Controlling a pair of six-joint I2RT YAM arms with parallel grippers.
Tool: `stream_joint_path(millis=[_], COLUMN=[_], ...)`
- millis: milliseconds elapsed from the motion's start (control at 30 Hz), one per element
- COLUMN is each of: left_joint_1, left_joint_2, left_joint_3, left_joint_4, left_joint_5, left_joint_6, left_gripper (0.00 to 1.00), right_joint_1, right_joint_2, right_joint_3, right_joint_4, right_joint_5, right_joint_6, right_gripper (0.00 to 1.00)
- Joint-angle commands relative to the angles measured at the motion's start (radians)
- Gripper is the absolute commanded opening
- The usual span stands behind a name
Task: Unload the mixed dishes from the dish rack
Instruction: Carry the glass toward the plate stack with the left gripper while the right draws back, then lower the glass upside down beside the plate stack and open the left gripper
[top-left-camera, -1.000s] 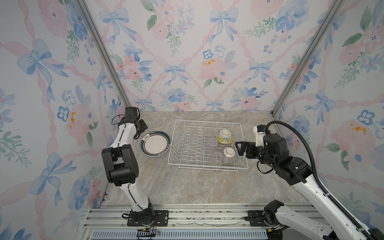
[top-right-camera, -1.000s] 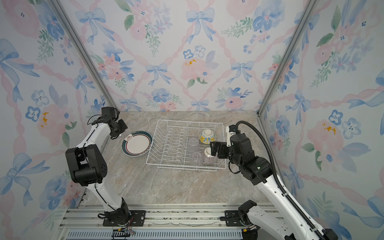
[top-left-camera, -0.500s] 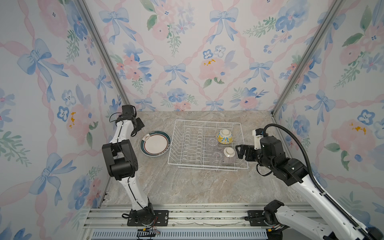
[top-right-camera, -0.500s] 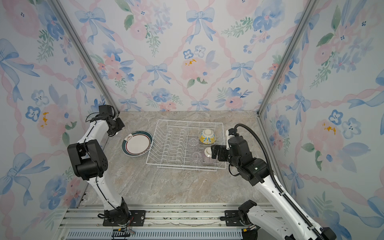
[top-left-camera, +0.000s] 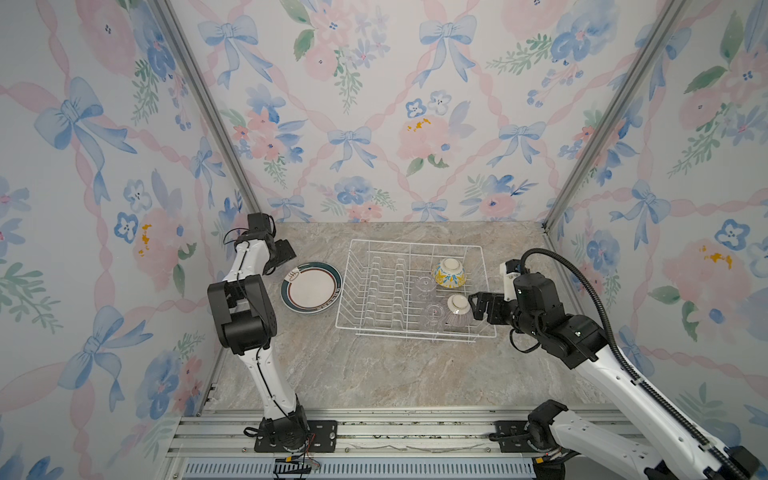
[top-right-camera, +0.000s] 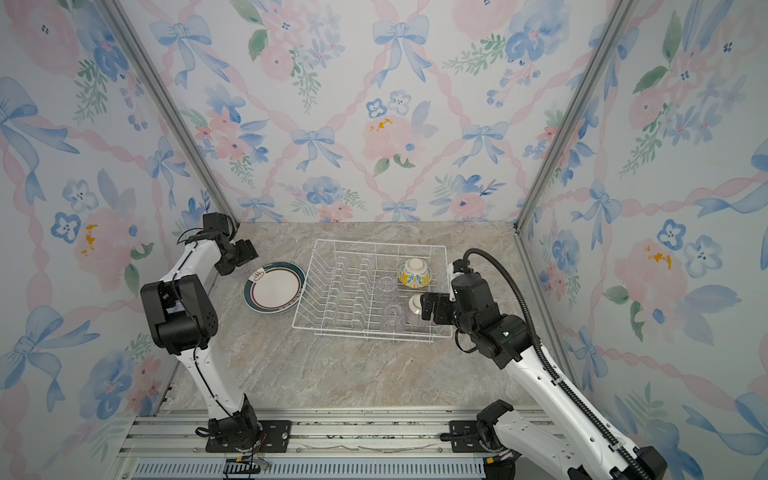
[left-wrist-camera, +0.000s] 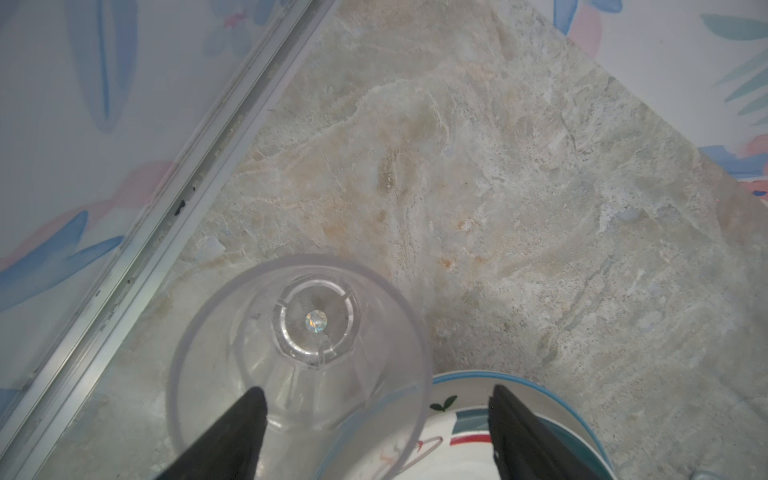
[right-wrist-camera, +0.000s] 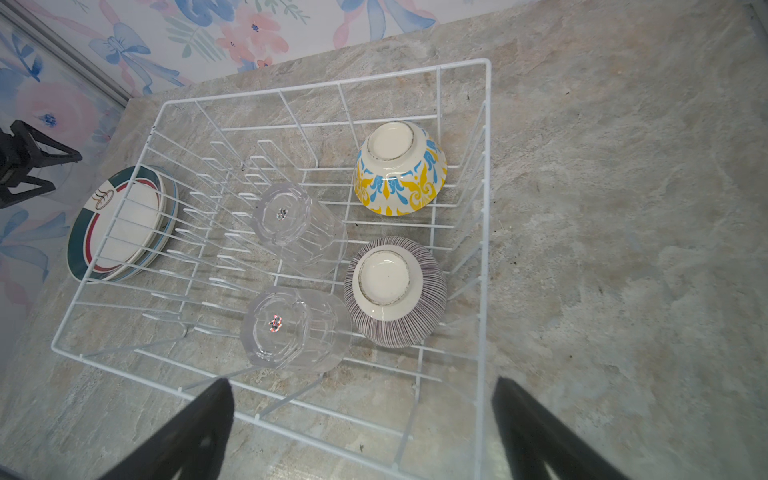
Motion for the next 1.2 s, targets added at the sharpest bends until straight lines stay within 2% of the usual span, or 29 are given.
stream_joint_path(millis=[0,433,633,900,1033,1167], left_joint_1=[0.005,-0.035,-0.096,-0.265,-0.335,-0.372], left_joint_2=[-0.019,-0.174,-0.311,-0.676,-0.868,-1.053], left_joint_3=[0.019,0.008,-0.086,-0.368,-0.51,-0.643], left_joint_4=[-0.022,-0.018,-0.016,0.006,0.007,0.01], left_joint_5=[-0.008,-0.033,0.014,-0.014,0.019,0.06], left_joint_6=[0.012,0.011,-0.019,-0.091,-0.143,-0.24], left_gripper=[0.98,0.98,0.98,0.98,0.98,0.98], right_joint_1=[0.006,0.015,0.055,0.121,0.135,0.143], right_joint_2=[-0.003,-0.007,-0.017,0.08,0.163,0.257], right_joint_3=[-0.012,-0.021,-0.029,0.011,0.043,0.091], right_joint_4=[-0.002,-0.002,0.009,0.053,0.084,0.094], right_joint_5=[-0.008,-0.012,0.034,0.0,-0.06,-0.061], right_joint_6=[0.01,0.012,0.012,0.016,0.011,-0.015], right_gripper=[0.99,0.98,0.98,0.97,0.97,0.97])
